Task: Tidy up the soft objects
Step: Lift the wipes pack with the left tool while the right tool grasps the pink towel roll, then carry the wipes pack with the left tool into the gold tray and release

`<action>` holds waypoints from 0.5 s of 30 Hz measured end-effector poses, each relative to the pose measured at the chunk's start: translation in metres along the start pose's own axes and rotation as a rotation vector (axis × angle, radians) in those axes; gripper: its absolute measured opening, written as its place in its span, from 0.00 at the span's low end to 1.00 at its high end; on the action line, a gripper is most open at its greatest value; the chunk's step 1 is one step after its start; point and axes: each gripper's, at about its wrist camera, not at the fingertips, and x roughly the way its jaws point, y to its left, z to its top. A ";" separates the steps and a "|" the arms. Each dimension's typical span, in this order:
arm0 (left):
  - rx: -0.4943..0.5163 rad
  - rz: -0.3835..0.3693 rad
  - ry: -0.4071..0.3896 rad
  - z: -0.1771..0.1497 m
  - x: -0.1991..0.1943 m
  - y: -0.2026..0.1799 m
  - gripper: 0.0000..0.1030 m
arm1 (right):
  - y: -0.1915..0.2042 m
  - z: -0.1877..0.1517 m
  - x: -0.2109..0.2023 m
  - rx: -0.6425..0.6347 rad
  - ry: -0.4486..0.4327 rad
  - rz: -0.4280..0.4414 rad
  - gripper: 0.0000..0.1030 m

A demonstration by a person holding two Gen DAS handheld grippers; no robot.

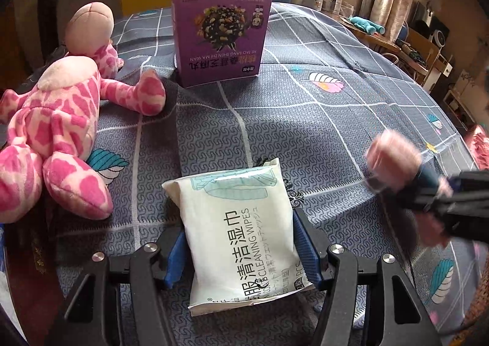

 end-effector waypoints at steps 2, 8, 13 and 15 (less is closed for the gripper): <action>0.003 0.009 -0.010 -0.001 0.000 -0.002 0.61 | 0.006 -0.001 0.006 -0.045 -0.003 -0.031 0.38; 0.015 0.038 -0.033 -0.004 0.001 -0.006 0.61 | 0.011 -0.007 0.009 -0.076 -0.028 -0.051 0.39; 0.017 0.039 -0.040 -0.005 0.001 -0.006 0.61 | 0.011 -0.008 0.010 -0.081 -0.033 -0.049 0.39; 0.018 0.041 -0.038 -0.005 0.001 -0.006 0.61 | 0.010 -0.008 0.010 -0.083 -0.035 -0.046 0.39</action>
